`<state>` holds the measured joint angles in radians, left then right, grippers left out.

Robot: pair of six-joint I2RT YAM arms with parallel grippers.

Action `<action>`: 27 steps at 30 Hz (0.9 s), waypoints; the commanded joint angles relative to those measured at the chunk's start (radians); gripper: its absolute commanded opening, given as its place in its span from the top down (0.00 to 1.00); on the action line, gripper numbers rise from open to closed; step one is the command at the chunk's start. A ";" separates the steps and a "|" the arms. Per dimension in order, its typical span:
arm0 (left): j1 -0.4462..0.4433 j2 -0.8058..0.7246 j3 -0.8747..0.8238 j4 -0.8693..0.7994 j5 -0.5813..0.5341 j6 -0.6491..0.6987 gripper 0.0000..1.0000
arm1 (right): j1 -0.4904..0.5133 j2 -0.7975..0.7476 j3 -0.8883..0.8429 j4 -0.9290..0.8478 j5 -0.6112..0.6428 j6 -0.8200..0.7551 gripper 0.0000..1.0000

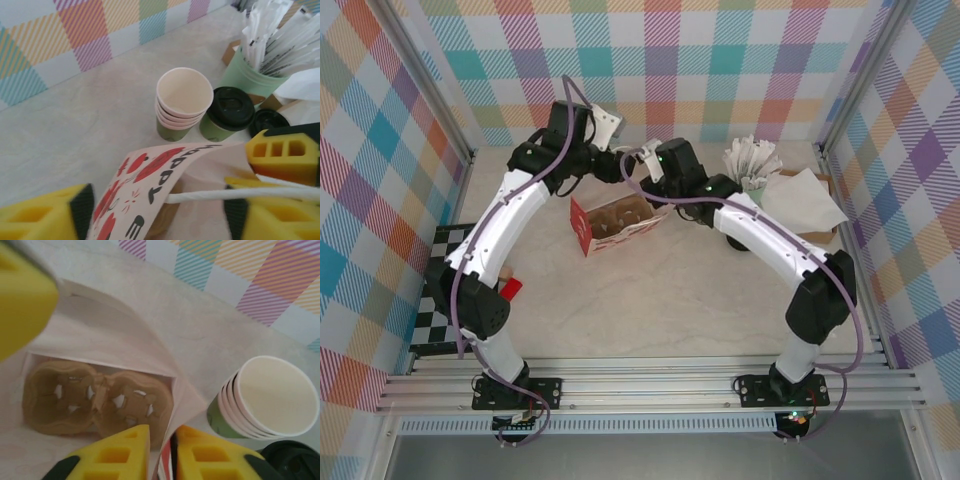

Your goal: Pack the takeout coffee

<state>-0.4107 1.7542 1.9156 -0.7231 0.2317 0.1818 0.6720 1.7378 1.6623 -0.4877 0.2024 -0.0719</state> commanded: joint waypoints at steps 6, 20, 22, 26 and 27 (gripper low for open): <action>0.072 0.057 0.070 -0.066 0.149 -0.019 0.81 | -0.074 0.114 0.342 -0.356 -0.191 0.044 0.46; 0.122 0.053 0.068 -0.025 0.290 -0.111 1.00 | -0.246 0.134 0.533 -0.670 -0.190 0.287 0.00; 0.144 0.051 0.067 -0.017 0.359 -0.108 1.00 | -0.257 0.143 0.514 -0.680 -0.184 0.308 0.00; 0.178 0.073 0.101 -0.084 0.462 -0.038 1.00 | -0.282 0.214 0.527 -0.807 -0.136 0.390 0.00; 0.184 0.085 0.119 -0.112 0.482 -0.018 1.00 | -0.292 0.229 0.526 -0.830 -0.142 0.405 0.00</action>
<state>-0.2459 1.8252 1.9766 -0.7879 0.5903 0.1165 0.3916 1.9160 2.1910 -1.1854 0.0395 0.2424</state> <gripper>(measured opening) 0.049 0.999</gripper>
